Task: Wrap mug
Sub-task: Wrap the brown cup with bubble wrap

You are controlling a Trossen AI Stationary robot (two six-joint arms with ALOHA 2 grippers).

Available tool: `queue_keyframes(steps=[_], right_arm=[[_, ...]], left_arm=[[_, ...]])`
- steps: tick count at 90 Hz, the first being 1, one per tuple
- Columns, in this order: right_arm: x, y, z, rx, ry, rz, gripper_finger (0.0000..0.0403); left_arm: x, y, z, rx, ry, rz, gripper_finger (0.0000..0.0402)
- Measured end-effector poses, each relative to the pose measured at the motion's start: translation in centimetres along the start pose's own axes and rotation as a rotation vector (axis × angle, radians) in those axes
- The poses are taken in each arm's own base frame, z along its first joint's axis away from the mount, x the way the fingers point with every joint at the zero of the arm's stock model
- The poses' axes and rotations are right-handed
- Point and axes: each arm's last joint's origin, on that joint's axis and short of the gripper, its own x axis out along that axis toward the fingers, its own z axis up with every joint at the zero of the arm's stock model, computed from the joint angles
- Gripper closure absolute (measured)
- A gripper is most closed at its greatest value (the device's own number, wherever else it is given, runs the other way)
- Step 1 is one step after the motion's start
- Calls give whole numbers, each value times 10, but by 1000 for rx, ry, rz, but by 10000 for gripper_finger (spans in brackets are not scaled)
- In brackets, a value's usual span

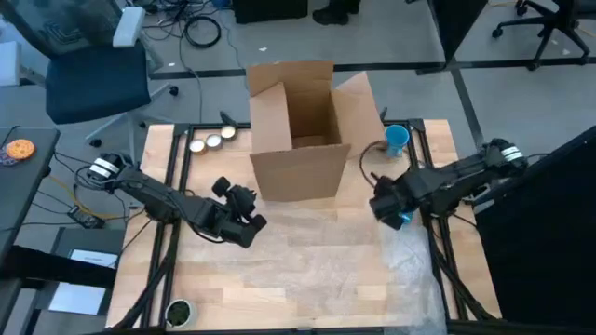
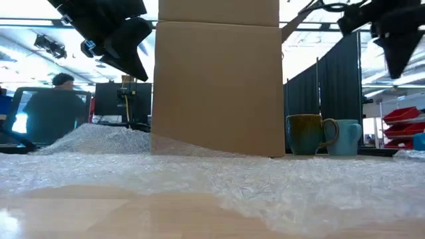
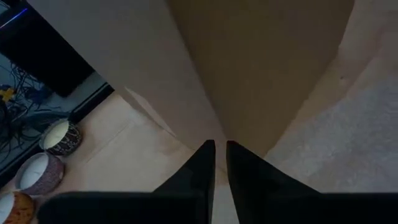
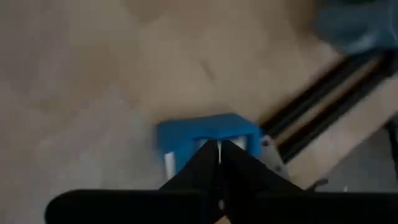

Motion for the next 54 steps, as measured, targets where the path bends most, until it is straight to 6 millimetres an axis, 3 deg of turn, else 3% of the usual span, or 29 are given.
queue_keyframes(steps=[7, 28, 43, 54], right_arm=[[5, -14, 5, 57, 14, -4, 403], [26, -37, 13, -37, 41, -45, 395], [42, -30, 10, -158, 68, -3, 383], [41, -16, 6, -220, 21, 53, 384]], left_arm=[[0, 0, 0, 1, 0, 0, 375], [0, 0, 0, 1, 0, 0, 375], [0, 0, 0, 1, 0, 0, 375], [0, 0, 0, 0, 0, 0, 375]])
